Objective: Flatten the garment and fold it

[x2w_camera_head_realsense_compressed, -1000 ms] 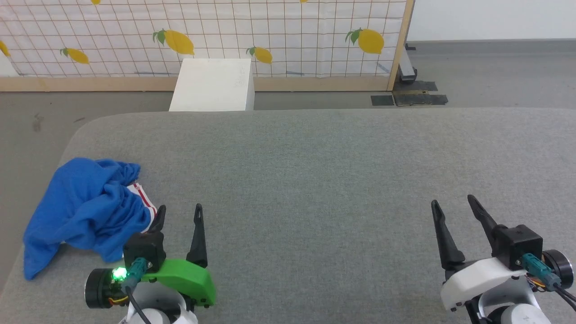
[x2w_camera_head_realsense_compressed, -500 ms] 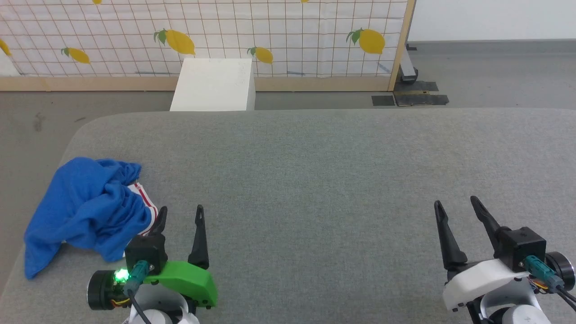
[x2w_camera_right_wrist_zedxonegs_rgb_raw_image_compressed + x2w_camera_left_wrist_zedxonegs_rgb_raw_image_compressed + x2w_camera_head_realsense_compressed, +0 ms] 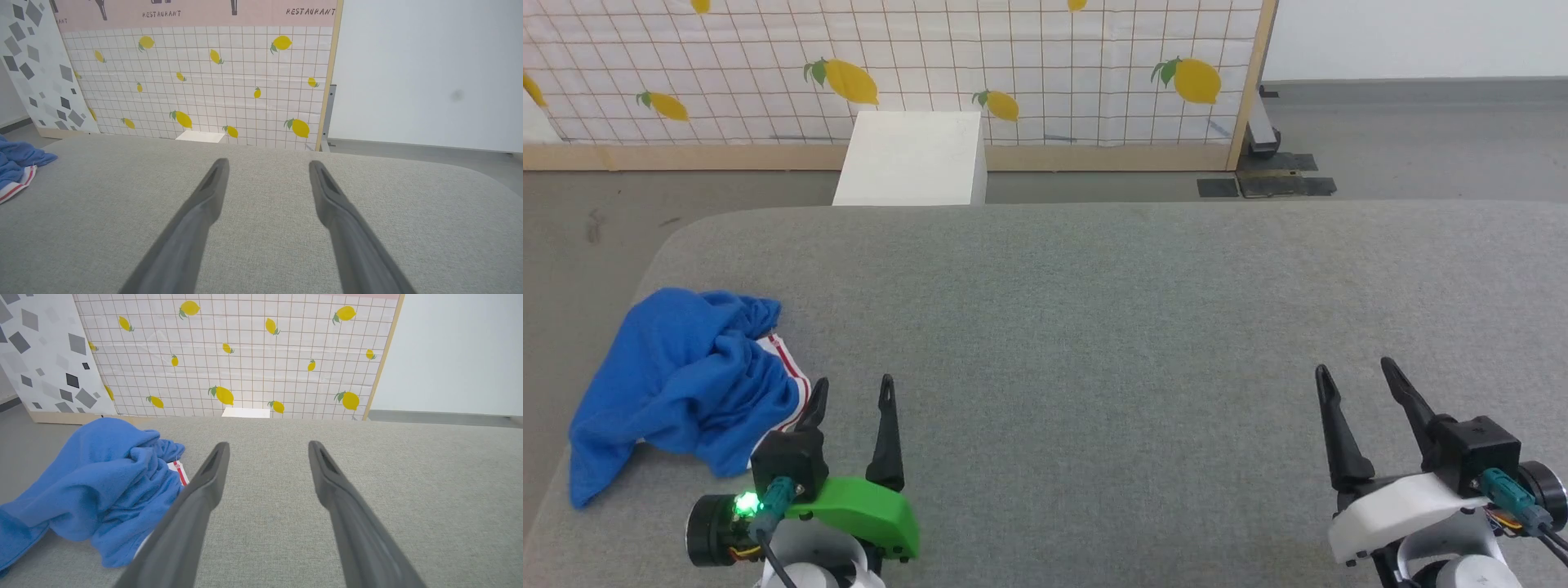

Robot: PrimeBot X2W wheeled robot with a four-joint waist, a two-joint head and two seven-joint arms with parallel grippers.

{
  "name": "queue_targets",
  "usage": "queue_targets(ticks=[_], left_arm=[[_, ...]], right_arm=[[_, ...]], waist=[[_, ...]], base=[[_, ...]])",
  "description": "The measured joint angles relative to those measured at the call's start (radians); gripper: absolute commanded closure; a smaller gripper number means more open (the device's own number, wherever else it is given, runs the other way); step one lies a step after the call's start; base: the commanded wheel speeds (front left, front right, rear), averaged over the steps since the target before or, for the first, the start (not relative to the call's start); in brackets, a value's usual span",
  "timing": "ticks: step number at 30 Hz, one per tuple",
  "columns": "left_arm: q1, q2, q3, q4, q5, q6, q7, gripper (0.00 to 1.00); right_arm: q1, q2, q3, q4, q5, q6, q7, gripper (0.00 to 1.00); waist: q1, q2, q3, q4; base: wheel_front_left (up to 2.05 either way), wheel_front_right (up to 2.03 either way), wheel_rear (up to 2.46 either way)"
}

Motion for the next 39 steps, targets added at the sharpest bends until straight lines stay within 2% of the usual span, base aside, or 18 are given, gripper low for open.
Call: queue_targets(ticks=[15, 39], left_arm=[[-0.003, 0.002, -0.012, 0.035, -0.034, 0.01, -0.031, 0.0], [-0.002, -0.001, -0.004, 0.004, -0.095, 0.017, -0.081, 0.0]], right_arm=[[0.0, 0.0, -0.007, 0.02, 0.014, 0.0, -0.025, 0.0], [0.0, 0.0, -0.027, 0.045, 0.041, 0.0, -0.071, 0.0]], waist=[[0.0, 0.0, -0.009, -0.001], [0.0, 0.0, -0.014, 0.002]], base=[[0.0, 0.0, 0.0], [0.0, 0.0, 0.0]])
